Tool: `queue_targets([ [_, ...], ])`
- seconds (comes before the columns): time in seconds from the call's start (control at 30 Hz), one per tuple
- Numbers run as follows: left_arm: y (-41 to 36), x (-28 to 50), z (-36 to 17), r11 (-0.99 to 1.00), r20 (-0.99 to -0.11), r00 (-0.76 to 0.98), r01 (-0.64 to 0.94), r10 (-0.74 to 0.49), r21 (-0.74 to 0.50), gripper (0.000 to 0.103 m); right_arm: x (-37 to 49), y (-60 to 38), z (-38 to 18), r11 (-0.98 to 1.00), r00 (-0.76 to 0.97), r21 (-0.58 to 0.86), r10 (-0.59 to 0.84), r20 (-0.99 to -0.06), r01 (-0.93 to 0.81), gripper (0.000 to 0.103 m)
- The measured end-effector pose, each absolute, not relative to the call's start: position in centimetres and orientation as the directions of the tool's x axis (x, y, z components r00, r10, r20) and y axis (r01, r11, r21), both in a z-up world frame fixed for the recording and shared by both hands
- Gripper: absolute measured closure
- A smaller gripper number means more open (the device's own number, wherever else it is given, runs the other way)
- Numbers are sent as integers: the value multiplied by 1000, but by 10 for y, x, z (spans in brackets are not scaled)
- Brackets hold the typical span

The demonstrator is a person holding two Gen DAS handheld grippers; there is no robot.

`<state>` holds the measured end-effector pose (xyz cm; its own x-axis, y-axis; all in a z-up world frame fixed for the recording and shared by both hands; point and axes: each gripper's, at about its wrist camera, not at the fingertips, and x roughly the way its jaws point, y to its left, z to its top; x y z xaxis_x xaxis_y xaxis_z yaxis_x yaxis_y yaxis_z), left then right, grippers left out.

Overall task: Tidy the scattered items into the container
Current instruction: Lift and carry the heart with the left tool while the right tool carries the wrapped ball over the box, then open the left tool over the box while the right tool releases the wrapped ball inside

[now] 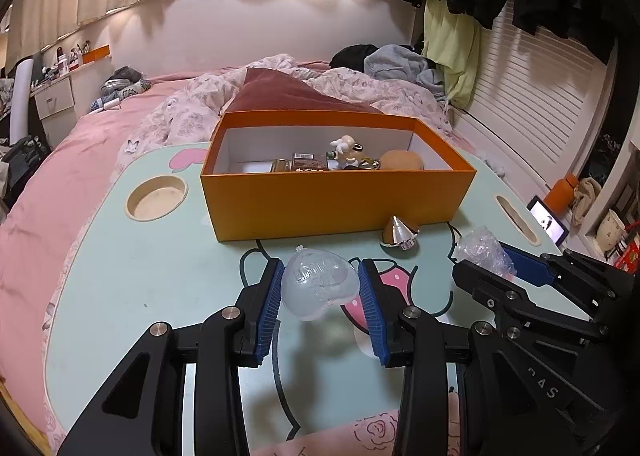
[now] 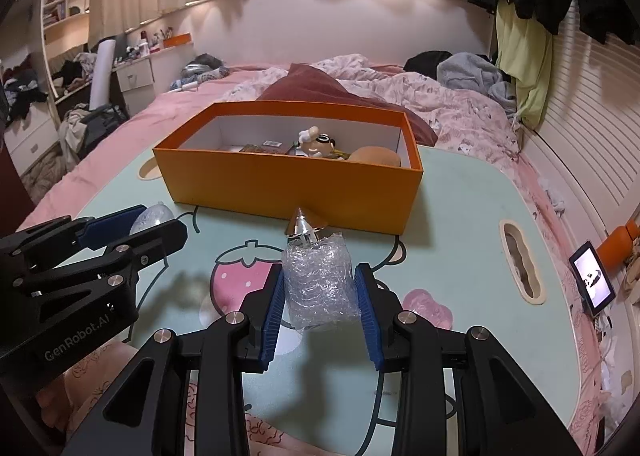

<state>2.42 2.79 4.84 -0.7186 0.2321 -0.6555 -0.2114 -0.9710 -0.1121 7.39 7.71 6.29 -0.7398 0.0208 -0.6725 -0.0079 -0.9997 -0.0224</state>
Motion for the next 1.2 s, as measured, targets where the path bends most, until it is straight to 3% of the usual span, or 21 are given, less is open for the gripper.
queue_targets([
  [0.27, 27, 8, 64, -967, -658, -713, -231, 240, -102, 63, 64, 78, 77, -1000, -749, -22, 15, -663, -1, 69],
  [0.63, 12, -68, 125, -963, -653, -710, -234, 263, -134, 63, -13, 121, 148, -989, -766, 145, -95, -636, 3, 69],
  [0.83, 24, -118, 99, -971, -708, -667, -203, 231, -126, 63, -62, 127, 137, -979, -710, 198, -111, -696, -41, 69],
  [0.97, 24, -132, 75, -964, -740, -618, -194, 266, -184, 63, -78, 136, 111, -965, -661, 248, -131, -739, -86, 69],
  [1.2, 28, -137, 61, -974, -755, -617, -160, 223, -158, 63, -93, 128, 102, -971, -662, 221, -104, -743, -95, 68],
])
